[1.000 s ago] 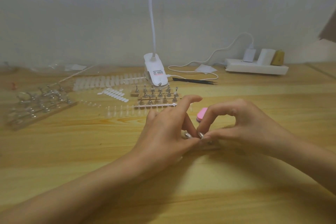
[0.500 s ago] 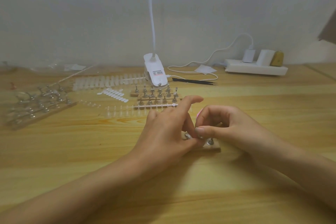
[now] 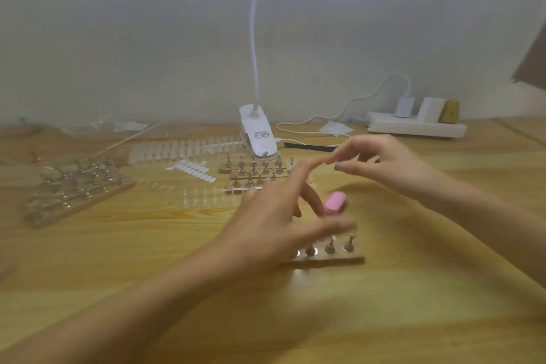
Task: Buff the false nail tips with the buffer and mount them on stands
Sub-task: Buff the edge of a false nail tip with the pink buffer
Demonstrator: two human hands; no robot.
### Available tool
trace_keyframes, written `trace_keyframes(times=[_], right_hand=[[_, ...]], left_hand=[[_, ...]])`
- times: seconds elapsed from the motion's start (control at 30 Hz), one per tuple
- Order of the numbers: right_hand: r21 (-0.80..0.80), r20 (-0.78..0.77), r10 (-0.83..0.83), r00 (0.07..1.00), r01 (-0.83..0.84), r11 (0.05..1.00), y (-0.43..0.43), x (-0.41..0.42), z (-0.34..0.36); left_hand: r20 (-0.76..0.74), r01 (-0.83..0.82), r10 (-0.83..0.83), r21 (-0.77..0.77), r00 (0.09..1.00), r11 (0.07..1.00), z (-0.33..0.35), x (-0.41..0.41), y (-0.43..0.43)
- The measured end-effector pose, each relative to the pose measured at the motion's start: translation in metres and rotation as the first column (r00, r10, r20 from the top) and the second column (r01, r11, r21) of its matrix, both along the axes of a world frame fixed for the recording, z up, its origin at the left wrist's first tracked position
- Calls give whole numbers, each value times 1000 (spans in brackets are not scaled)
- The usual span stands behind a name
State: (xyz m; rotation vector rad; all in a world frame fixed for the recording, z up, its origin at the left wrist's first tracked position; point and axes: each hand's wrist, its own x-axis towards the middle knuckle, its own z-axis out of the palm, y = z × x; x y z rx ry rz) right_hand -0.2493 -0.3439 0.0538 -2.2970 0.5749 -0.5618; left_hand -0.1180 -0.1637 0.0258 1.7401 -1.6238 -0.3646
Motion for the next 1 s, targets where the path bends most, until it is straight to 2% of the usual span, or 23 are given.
trace_keyframes(times=[0.07, 0.13, 0.23, 0.33, 0.47, 0.53, 0.63, 0.7, 0.8, 0.87, 0.9, 0.93, 0.97, 1.0], right_hand=[[-50, -55, 4, 998, -6, 999, -7, 16, -7], [-45, -106, 0, 994, -4, 999, -5, 30, -19], [-39, -101, -24, 995, 20, 999, -4, 42, -30], [-38, -79, -27, 996, 24, 999, -1, 45, -30], [46, 119, 3, 993, -9, 999, 13, 37, -27], [31, 194, 44, 980, -51, 998, 22, 30, -27], [-95, 228, 127, 965, -108, 990, 32, 26, -26], [-269, 256, 188, 948, -117, 956, 37, 27, -26], [-642, 304, 288, 908, -28, 766, 38, 27, -24], [-792, 309, 362, 879, 27, 609, 36, 25, -19], [-822, 303, 383, 872, 36, 568, 34, 24, -18], [-814, 304, 381, 873, 30, 580, 33, 23, -16], [-760, 319, 350, 881, 16, 650, 34, 23, -16], [-648, 342, 286, 895, 4, 762, 37, 23, -14]], left_hand=[[-47, -48, 46, -53, 998, 997, 5, 15, -3], [105, -113, 125, -114, 987, 987, 5, 32, -3], [359, -183, 210, -108, 909, 977, -5, 47, 4], [506, -177, 210, -113, 837, 978, -17, 49, 5], [536, -178, 248, -180, 807, 968, -18, 46, 3], [547, -179, 283, -235, 788, 955, -16, 44, 3], [515, -191, 342, -323, 786, 927, -11, 44, 4], [473, -207, 366, -355, 801, 912, -8, 46, 4], [283, -233, 310, -275, 908, 933, -6, 49, 1], [41, -212, 221, -151, 974, 965, -2, 52, -1], [-65, -187, 181, -103, 981, 977, 0, 52, -1], [-128, -173, 162, -82, 978, 981, 3, 52, -1], [-137, -174, 161, -84, 977, 981, 5, 51, 0], [-87, -186, 177, -113, 980, 976, 7, 50, 1]])
